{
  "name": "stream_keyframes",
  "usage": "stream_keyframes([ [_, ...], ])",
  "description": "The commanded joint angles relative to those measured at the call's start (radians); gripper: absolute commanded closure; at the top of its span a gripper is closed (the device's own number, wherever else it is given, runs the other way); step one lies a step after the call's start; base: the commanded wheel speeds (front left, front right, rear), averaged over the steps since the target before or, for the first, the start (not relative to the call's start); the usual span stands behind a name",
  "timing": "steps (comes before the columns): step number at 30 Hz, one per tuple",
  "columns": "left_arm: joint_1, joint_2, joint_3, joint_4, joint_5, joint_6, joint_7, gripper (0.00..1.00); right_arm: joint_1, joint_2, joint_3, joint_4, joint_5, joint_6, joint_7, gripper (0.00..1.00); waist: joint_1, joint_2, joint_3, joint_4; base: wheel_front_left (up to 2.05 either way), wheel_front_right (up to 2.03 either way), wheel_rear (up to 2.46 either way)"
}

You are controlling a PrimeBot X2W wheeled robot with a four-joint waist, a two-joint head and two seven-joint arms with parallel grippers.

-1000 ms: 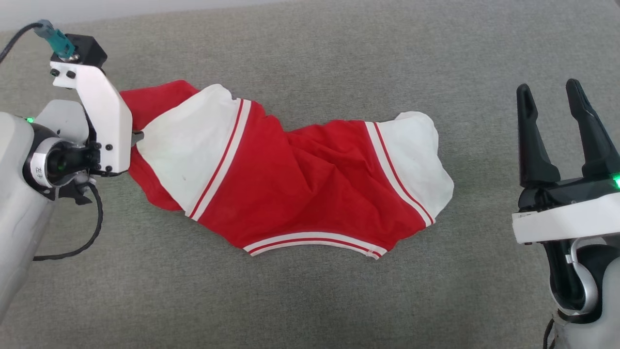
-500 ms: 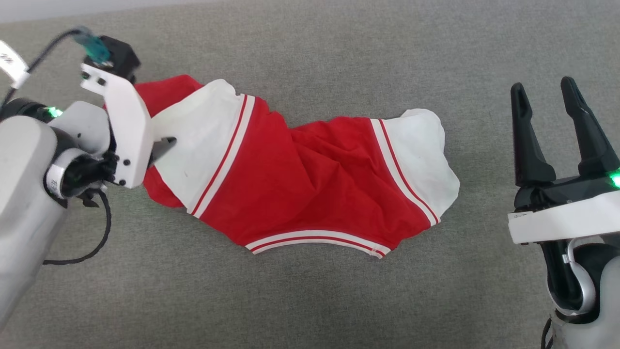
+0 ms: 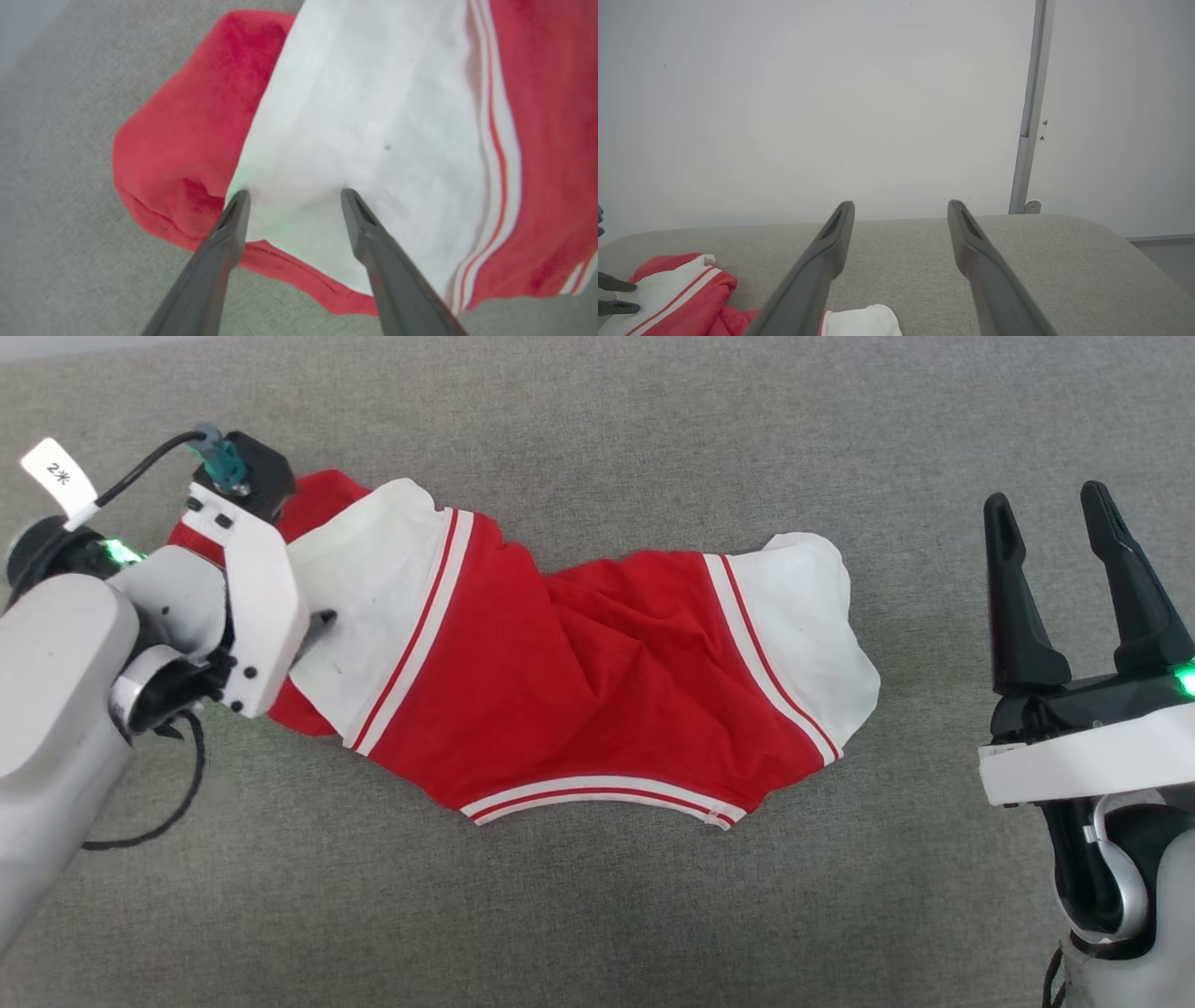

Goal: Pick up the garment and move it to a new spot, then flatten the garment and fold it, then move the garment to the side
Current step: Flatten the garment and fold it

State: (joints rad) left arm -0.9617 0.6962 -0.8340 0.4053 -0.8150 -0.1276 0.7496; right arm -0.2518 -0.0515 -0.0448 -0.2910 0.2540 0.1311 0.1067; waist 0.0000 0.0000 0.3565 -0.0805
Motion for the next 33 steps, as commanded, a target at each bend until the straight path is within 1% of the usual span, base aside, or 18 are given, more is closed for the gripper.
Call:
stream_keyframes([
  [1,-0.026,0.014,-0.013,0.013,0.020,-0.003,-0.027,0.00,-0.003,0.001,-0.001,-0.002,-0.007,0.000,0.000,0.00,0.0000,0.0000,0.002,0.002,0.00,0.00,0.00],
  [5,-0.039,0.019,-0.033,0.054,0.028,-0.003,-0.059,0.00,-0.005,0.000,0.005,-0.001,-0.005,0.000,0.001,0.00,0.0000,0.0000,0.005,0.003,0.00,0.00,0.00],
  [10,-0.045,0.015,-0.044,0.091,-0.028,-0.003,-0.066,0.00,-0.006,0.000,0.005,0.001,-0.003,0.000,0.002,0.00,0.0000,0.0000,0.008,0.002,0.00,0.00,0.00],
  [17,-0.052,0.004,-0.061,0.099,-0.079,-0.003,-0.067,0.01,-0.006,0.001,0.003,0.001,-0.007,0.000,0.003,0.00,0.0000,0.0000,0.011,0.007,0.00,0.00,0.00],
  [18,-0.057,0.001,-0.064,0.101,-0.082,-0.003,-0.068,0.15,-0.008,0.001,0.004,0.001,-0.008,0.000,0.003,0.00,0.0000,0.0000,0.012,0.008,0.00,0.00,0.00],
  [19,-0.058,-0.004,-0.060,0.109,-0.095,-0.003,-0.066,0.56,-0.009,0.000,0.004,0.002,-0.008,0.000,0.003,0.00,0.0000,0.0000,0.012,0.008,0.00,0.00,0.00],
  [20,-0.061,-0.006,-0.060,0.115,-0.093,-0.003,-0.062,0.94,-0.009,0.000,0.005,0.002,-0.008,0.000,0.003,0.00,0.0000,0.0000,0.012,0.008,0.00,0.00,0.00],
  [21,-0.065,-0.007,-0.062,0.119,-0.089,-0.003,-0.064,1.00,-0.009,0.000,0.006,0.002,-0.008,0.000,0.003,0.00,0.0000,0.0000,0.013,0.009,0.00,0.00,0.00],
  [29,-0.075,-0.017,-0.057,0.123,-0.125,-0.002,-0.056,1.00,-0.006,0.001,-0.001,0.003,-0.012,0.000,0.000,0.00,0.0000,0.0000,0.007,0.016,0.00,0.00,0.00],
  [33,-0.069,-0.014,-0.040,0.103,-0.147,0.011,-0.057,1.00,-0.001,0.001,-0.004,0.004,-0.014,0.000,0.005,0.00,0.0000,0.0000,-0.008,0.028,0.00,0.00,0.00],
])
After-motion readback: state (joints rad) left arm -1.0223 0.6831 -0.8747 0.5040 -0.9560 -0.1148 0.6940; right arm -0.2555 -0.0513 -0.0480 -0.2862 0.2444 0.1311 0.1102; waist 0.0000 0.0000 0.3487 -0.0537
